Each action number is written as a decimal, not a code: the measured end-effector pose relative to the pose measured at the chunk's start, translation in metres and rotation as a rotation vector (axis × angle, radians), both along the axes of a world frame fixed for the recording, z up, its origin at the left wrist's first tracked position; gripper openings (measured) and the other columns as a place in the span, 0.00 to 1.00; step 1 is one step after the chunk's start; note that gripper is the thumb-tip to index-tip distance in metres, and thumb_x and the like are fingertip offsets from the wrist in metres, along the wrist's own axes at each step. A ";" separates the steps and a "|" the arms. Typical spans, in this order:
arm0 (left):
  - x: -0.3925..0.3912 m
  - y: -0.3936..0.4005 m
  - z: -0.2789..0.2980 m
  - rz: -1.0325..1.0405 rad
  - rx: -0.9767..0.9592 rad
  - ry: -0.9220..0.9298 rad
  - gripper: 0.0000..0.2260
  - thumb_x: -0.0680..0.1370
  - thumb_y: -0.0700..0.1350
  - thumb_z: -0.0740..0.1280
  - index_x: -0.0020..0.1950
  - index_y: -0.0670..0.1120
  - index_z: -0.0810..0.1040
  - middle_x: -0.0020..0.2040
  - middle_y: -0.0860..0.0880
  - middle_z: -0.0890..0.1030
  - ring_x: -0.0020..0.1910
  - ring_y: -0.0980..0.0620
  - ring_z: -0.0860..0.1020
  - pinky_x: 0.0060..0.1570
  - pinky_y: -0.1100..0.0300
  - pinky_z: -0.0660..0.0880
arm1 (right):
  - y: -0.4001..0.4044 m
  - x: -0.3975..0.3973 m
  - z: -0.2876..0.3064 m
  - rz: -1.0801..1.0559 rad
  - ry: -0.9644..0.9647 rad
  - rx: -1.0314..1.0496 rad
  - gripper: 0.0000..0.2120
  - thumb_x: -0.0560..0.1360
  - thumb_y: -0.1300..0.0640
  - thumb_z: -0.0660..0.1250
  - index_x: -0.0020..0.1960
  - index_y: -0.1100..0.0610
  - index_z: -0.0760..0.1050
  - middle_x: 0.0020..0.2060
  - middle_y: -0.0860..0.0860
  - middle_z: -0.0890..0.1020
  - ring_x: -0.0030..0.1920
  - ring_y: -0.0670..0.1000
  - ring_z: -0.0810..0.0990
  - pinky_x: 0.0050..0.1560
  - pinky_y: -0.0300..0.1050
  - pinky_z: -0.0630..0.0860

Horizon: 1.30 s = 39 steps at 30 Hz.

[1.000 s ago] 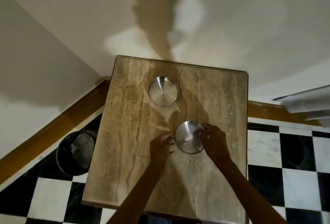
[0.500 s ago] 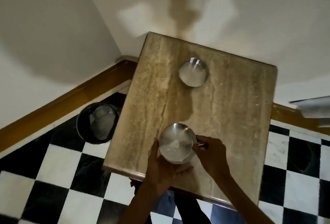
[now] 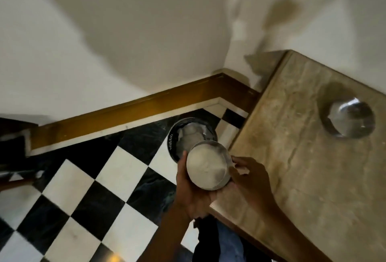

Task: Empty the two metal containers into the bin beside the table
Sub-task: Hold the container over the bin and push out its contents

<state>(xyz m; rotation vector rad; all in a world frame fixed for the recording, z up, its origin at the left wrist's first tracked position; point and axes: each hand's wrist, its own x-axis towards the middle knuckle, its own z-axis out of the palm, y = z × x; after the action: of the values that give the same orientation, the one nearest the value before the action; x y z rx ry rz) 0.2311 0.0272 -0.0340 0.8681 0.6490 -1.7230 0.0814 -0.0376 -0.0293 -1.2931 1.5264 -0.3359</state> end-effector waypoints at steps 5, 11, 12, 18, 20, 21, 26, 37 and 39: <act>0.051 -0.036 -0.060 -0.061 0.167 -0.231 0.29 0.72 0.64 0.72 0.66 0.46 0.80 0.66 0.37 0.81 0.65 0.36 0.78 0.65 0.37 0.74 | -0.033 0.051 -0.038 0.179 -0.050 -0.019 0.13 0.77 0.56 0.69 0.61 0.51 0.80 0.56 0.50 0.84 0.56 0.46 0.83 0.50 0.38 0.81; 0.075 -0.055 -0.115 -0.627 0.082 -1.100 0.34 0.60 0.70 0.77 0.59 0.51 0.82 0.56 0.45 0.85 0.55 0.46 0.82 0.49 0.61 0.79 | -0.060 0.086 -0.054 0.524 -0.006 -0.160 0.22 0.81 0.48 0.61 0.74 0.51 0.67 0.69 0.51 0.76 0.65 0.42 0.75 0.53 0.21 0.72; 0.079 -0.053 -0.121 -0.757 0.043 -1.283 0.40 0.63 0.70 0.75 0.69 0.50 0.76 0.63 0.48 0.80 0.62 0.48 0.78 0.56 0.60 0.77 | -0.059 0.088 -0.054 0.547 0.033 -0.201 0.24 0.81 0.47 0.60 0.76 0.51 0.63 0.73 0.51 0.71 0.70 0.43 0.71 0.57 0.21 0.70; 0.107 -0.055 -0.123 -1.043 -0.397 -1.842 0.56 0.62 0.71 0.74 0.81 0.44 0.58 0.80 0.43 0.61 0.76 0.44 0.63 0.72 0.53 0.65 | -0.044 0.091 -0.059 0.935 0.344 -0.652 0.36 0.80 0.39 0.54 0.79 0.61 0.53 0.80 0.60 0.55 0.80 0.58 0.54 0.75 0.56 0.64; 0.114 -0.051 -0.123 -1.074 -0.492 -1.905 0.56 0.62 0.71 0.75 0.80 0.43 0.59 0.79 0.41 0.62 0.76 0.42 0.63 0.73 0.50 0.66 | -0.041 0.089 -0.067 1.120 0.421 -0.556 0.40 0.79 0.33 0.48 0.80 0.61 0.51 0.79 0.59 0.52 0.79 0.60 0.55 0.75 0.60 0.64; 0.116 -0.048 -0.123 -1.093 -0.533 -1.935 0.56 0.62 0.71 0.74 0.80 0.42 0.60 0.79 0.40 0.63 0.76 0.42 0.64 0.73 0.49 0.67 | -0.039 0.089 -0.068 1.133 0.429 -0.533 0.41 0.79 0.32 0.47 0.80 0.61 0.49 0.79 0.59 0.51 0.80 0.59 0.54 0.76 0.59 0.62; 0.111 -0.044 -0.120 -1.059 -0.590 -1.939 0.57 0.62 0.72 0.75 0.80 0.42 0.58 0.79 0.41 0.63 0.76 0.41 0.64 0.75 0.47 0.67 | -0.041 0.082 -0.058 1.158 0.400 -0.564 0.41 0.79 0.32 0.50 0.80 0.62 0.51 0.80 0.60 0.54 0.80 0.59 0.52 0.77 0.59 0.61; 0.089 -0.047 -0.108 -1.019 -0.574 -1.936 0.56 0.62 0.68 0.78 0.78 0.37 0.63 0.78 0.39 0.65 0.77 0.40 0.64 0.73 0.38 0.67 | -0.046 0.064 -0.043 1.121 0.302 -0.613 0.40 0.79 0.33 0.49 0.79 0.61 0.51 0.80 0.60 0.53 0.81 0.57 0.50 0.79 0.54 0.56; 0.083 -0.048 -0.104 -1.009 -0.587 -1.901 0.55 0.62 0.68 0.78 0.78 0.38 0.64 0.78 0.39 0.66 0.78 0.41 0.63 0.74 0.39 0.67 | -0.046 0.061 -0.041 1.076 0.285 -0.667 0.40 0.79 0.34 0.50 0.79 0.61 0.50 0.80 0.59 0.53 0.81 0.56 0.50 0.80 0.51 0.52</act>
<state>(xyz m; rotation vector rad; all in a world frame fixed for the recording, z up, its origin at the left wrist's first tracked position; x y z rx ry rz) 0.3140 -0.0207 -0.1383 1.9158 -1.6504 -0.8697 0.1423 -0.0838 -0.0702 -2.5587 0.7241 0.0708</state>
